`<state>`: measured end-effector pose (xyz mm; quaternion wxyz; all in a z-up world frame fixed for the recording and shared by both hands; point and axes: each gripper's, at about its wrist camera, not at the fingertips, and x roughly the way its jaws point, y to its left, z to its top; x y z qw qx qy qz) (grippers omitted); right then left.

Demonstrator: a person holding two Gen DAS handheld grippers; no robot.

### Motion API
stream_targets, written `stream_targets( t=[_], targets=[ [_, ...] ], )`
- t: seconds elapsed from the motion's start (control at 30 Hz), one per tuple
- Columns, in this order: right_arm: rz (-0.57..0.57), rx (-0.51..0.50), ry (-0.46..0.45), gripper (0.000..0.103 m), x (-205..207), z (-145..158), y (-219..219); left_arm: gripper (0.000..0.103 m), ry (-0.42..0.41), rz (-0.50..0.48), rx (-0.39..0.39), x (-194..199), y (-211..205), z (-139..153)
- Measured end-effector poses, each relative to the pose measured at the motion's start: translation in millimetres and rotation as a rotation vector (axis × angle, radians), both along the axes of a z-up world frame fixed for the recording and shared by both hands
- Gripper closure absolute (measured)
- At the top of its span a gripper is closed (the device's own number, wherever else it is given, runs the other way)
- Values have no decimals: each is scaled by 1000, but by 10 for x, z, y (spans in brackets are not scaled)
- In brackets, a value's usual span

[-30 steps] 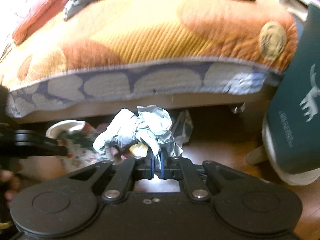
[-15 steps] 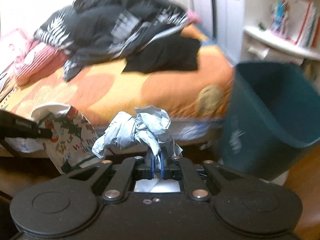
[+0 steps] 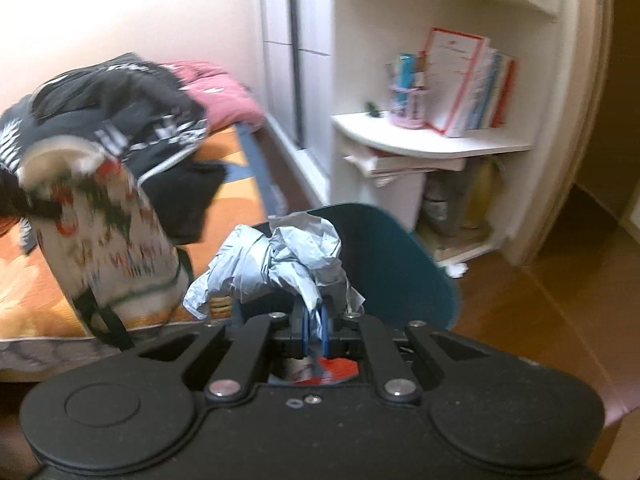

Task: Collect trash
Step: 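Lower both held items into the teal bin and open both tools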

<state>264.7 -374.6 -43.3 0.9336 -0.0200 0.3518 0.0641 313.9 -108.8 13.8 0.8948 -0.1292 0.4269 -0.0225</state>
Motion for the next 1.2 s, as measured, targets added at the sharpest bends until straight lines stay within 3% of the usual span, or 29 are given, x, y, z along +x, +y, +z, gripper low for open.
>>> stream_targets(
  t=[0.23, 0.4, 0.53, 0.8, 0.93, 1.2],
  targets=[
    [-67, -39, 2, 97, 144, -32, -358, 95, -74, -108, -19, 521, -643, 475],
    [-82, -66, 17, 97, 267, -90, -478, 95, -88, -161, -23, 863, -1052, 525],
    [-83, -89, 40, 97, 400, -201, -495, 95, -41, -192, -3, 1047, -1311, 271],
    [-58, -97, 135, 97, 673, -596, -450, 95, 104, -275, 61, 1190, -1646, -583],
    [-33, -75, 185, 90, 753, -755, -411, 95, 174, -322, 107, 1186, -1756, -944],
    [-2, -23, 224, 83, 713, -911, -425, 95, 254, -371, 166, 1104, -1808, -1368]
  ],
)
